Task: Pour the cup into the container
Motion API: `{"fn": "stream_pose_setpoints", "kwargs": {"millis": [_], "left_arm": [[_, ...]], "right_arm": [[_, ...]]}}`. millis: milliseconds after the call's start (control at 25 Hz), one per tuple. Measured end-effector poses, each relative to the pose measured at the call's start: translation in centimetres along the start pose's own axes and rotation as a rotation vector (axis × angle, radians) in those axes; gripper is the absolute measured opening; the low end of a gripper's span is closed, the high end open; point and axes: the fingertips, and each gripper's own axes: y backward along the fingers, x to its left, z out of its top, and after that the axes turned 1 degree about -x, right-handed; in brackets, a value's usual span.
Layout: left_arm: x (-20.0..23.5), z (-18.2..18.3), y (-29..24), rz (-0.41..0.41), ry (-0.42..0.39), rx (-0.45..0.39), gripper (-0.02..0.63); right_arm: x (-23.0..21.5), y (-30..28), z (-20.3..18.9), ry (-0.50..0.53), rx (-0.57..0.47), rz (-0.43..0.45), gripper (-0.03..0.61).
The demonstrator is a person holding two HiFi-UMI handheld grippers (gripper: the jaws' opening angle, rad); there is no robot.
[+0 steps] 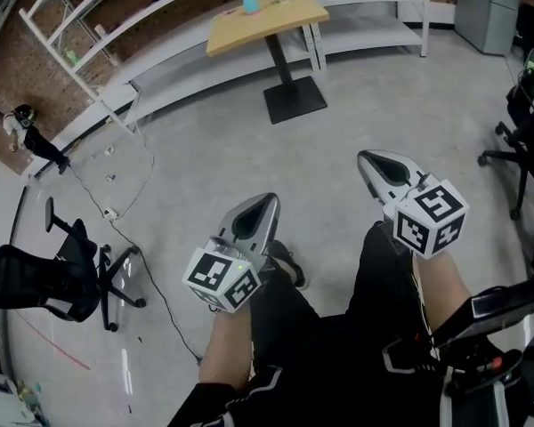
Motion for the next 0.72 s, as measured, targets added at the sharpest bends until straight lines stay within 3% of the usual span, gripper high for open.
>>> {"fn": "stream_pose_setpoints", "kwargs": {"millis": [720], "left_arm": [[21.5, 1.8, -19.1, -0.005, 0.003, -0.02, 0.002]], "right_arm": [[-13.8, -23.5, 1.6, -0.01, -0.003, 0.002, 0.002]]}}
